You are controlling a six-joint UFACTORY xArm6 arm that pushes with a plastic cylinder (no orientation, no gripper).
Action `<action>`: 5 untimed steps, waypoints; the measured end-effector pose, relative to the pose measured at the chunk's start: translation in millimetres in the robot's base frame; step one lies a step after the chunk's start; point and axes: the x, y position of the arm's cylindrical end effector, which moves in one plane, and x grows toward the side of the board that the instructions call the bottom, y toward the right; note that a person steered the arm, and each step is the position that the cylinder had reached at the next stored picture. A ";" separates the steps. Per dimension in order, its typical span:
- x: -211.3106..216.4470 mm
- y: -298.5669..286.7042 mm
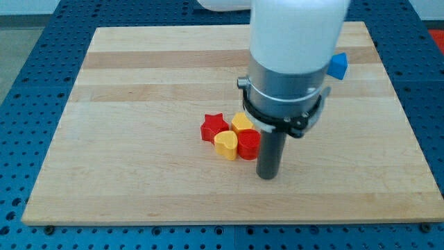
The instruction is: Push the red circle along with the yellow hexagon to the center
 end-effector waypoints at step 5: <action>-77.7 -44.9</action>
